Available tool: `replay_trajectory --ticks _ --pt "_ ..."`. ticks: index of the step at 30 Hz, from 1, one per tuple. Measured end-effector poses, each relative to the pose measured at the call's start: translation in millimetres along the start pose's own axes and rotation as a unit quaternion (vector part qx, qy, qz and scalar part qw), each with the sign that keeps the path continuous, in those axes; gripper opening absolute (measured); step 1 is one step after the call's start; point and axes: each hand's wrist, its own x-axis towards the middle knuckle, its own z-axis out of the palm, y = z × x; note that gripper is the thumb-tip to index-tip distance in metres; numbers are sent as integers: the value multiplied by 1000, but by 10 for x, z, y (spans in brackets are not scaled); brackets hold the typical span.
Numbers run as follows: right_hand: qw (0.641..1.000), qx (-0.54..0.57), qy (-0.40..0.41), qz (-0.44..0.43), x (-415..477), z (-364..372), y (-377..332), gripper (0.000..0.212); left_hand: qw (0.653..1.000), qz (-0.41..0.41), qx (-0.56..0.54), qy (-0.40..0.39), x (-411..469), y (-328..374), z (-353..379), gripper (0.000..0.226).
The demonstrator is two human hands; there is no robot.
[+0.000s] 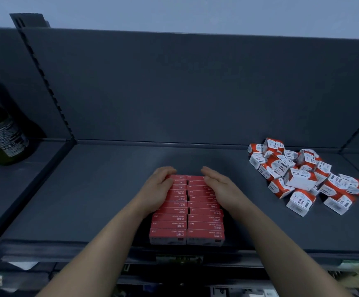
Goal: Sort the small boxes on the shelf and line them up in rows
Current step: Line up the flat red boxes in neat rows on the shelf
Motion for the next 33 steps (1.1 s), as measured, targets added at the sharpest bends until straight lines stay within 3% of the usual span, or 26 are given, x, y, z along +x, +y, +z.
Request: replay_trajectory --ticks 5,11,25,28,31,33 --pt "999 45 9 16 -47 34 -19 42 1000 -6 5 -16 -3 18 -5 34" --pt "984 157 84 22 -301 89 18 46 986 -62 -156 2 -180 2 -62 52" --pt "988 128 81 16 -495 207 33 57 981 -60 -185 16 -458 -16 -24 56" --pt "995 80 65 -8 -509 329 118 57 986 -43 -160 11 -536 -41 68 55" --pt "993 109 44 -4 -531 298 88 56 986 -38 -162 -7 -548 -49 21 57" --pt "992 122 12 -5 -583 162 86 68 983 -38 -177 -18 -556 -87 -85 67"
